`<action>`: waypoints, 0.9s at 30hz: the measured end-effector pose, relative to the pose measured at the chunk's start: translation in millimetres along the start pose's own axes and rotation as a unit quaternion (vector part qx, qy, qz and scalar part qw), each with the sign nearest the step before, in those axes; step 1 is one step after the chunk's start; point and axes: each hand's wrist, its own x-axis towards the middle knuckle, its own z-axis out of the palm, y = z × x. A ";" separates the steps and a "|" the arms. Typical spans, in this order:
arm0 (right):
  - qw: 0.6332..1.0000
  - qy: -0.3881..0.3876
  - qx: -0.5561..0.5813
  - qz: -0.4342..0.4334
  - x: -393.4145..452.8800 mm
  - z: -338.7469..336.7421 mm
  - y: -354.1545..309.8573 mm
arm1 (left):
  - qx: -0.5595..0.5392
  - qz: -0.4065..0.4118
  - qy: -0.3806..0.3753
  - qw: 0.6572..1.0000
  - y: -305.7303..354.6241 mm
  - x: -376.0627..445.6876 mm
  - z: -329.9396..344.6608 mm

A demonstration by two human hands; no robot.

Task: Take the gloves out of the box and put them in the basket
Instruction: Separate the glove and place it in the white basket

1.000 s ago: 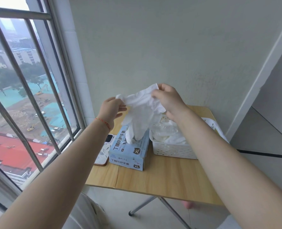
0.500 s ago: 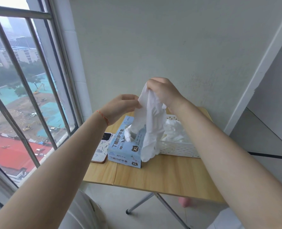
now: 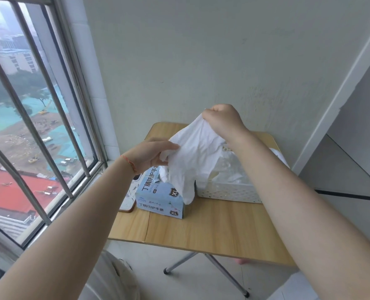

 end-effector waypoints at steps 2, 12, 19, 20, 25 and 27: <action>0.999 0.003 0.016 0.027 5.7 -1.3 6.3 | -0.024 0.000 0.013 1.000 -0.7 6.7 -4.1; 0.983 -0.029 0.056 0.173 8.9 -23.6 63.8 | 0.032 -0.026 0.088 0.995 -7.6 57.2 33.2; 0.976 0.032 0.041 0.213 14.3 -80.6 119.7 | 0.395 0.036 0.123 0.910 22.7 118.0 98.4; 0.977 0.037 0.015 0.210 14.9 -87.8 130.2 | 0.434 0.037 0.120 0.892 22.0 124.1 106.3; 0.966 0.026 -0.199 0.160 14.7 -100.5 176.4 | 0.526 0.048 0.120 0.841 1.0 141.1 125.7; 0.961 0.033 -0.242 0.133 15.2 -95.2 187.7 | 0.576 0.098 0.142 0.799 -4.4 141.6 127.0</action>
